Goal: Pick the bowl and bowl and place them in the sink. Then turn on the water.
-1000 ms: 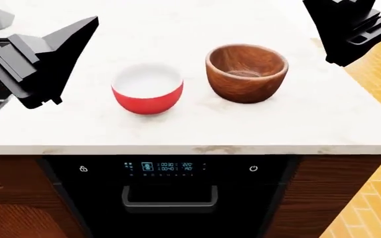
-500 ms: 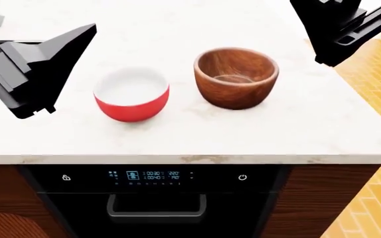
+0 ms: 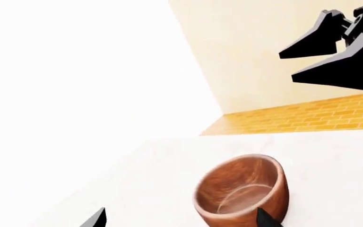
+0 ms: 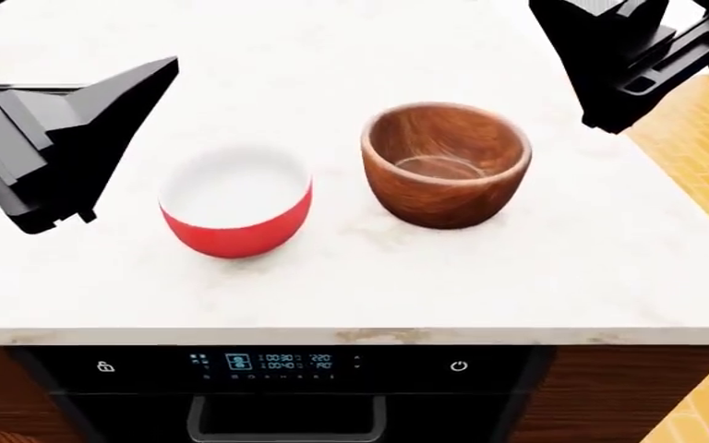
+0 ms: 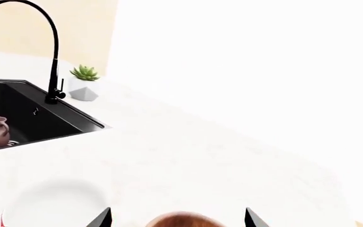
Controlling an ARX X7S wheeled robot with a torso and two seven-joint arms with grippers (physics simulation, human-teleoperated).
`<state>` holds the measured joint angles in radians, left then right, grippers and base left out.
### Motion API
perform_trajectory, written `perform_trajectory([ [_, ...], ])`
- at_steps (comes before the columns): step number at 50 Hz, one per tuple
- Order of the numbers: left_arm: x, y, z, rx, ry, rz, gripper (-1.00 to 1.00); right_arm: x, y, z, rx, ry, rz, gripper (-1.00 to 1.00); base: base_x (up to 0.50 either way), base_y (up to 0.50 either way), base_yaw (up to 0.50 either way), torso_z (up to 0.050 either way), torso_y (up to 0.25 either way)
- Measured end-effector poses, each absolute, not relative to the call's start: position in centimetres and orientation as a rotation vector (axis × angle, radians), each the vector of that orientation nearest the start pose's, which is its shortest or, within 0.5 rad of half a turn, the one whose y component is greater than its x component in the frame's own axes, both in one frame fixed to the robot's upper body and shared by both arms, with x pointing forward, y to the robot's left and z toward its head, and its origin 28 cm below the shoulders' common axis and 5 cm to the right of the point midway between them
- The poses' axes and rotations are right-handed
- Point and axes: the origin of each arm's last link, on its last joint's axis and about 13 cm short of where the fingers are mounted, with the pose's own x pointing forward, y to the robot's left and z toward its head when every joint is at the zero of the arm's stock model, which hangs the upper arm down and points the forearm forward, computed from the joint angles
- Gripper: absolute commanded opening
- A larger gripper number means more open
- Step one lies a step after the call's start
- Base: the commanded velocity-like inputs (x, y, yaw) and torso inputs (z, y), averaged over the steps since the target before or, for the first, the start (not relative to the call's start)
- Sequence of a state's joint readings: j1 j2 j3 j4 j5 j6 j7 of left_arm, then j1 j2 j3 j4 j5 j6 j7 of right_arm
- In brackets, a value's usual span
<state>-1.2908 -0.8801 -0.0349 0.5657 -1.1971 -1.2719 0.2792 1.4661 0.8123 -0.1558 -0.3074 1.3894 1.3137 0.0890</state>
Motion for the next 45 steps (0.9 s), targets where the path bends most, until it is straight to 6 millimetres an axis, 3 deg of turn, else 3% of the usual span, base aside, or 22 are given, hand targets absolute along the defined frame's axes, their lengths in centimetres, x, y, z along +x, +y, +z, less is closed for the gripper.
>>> perform_trajectory([
  [45,19.22,31.52,37.32,0.448,-0.243,-0.711,1.00,21.94,-19.47,38.74,-0.252,-0.118,0.583,1.00,0.25,-0.01,0.00,0.000,0.001],
])
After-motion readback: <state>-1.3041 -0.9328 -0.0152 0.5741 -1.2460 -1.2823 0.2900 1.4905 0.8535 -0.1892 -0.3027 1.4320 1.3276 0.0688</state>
